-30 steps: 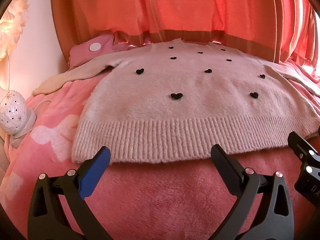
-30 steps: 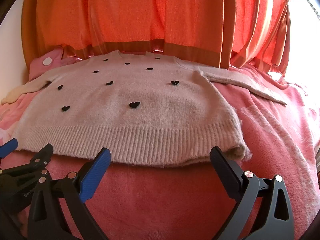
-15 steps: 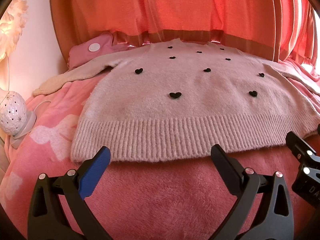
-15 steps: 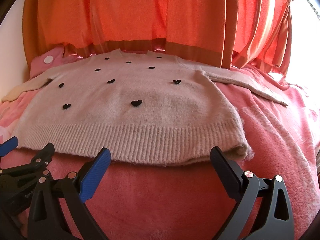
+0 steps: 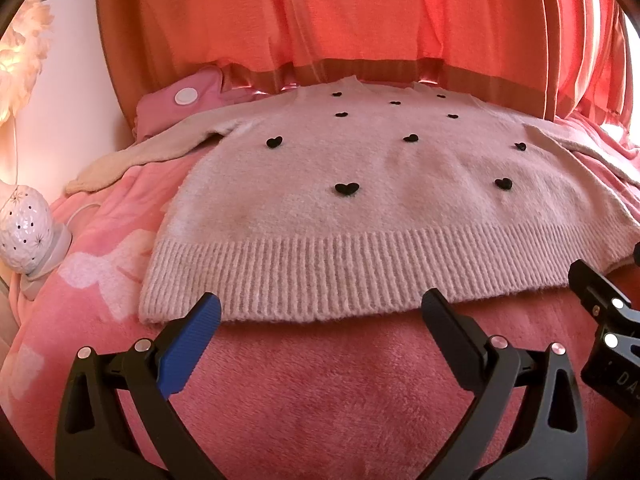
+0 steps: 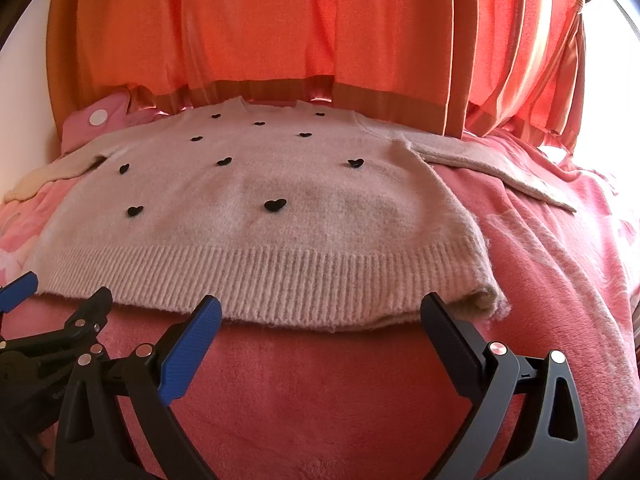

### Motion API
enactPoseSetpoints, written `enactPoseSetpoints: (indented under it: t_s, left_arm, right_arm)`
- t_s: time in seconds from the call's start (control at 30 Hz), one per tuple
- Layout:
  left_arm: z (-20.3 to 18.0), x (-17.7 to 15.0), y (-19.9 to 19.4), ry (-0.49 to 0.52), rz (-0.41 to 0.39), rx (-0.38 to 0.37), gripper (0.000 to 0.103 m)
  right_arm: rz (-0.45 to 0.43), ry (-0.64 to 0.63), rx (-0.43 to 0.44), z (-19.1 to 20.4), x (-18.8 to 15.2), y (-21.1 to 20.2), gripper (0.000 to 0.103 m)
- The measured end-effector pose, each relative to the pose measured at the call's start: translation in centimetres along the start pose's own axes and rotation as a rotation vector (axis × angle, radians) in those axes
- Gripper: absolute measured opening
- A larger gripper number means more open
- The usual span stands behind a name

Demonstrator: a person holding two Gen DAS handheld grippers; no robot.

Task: Fold small clothes

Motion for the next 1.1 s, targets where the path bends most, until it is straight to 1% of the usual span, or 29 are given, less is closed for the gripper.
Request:
enactPoseSetpoints:
  t_s: [1.1]
  left_arm:
    - [-0.17, -0.07, 0.12, 0.003, 0.004, 0.002, 0.098]
  right_arm:
    - [0.003, -0.002, 0.004, 0.31, -0.11, 0.10, 0.098]
Point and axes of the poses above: each gripper's, at about its wrist camera, not at the fingertips, and y roughly the way its jaws point, z to its left, x to its top, the point moved 3 cm from there along y, roughly the way its jaws point, and after that the axes turned 8 degrees about -y, right-handed, at the moved point
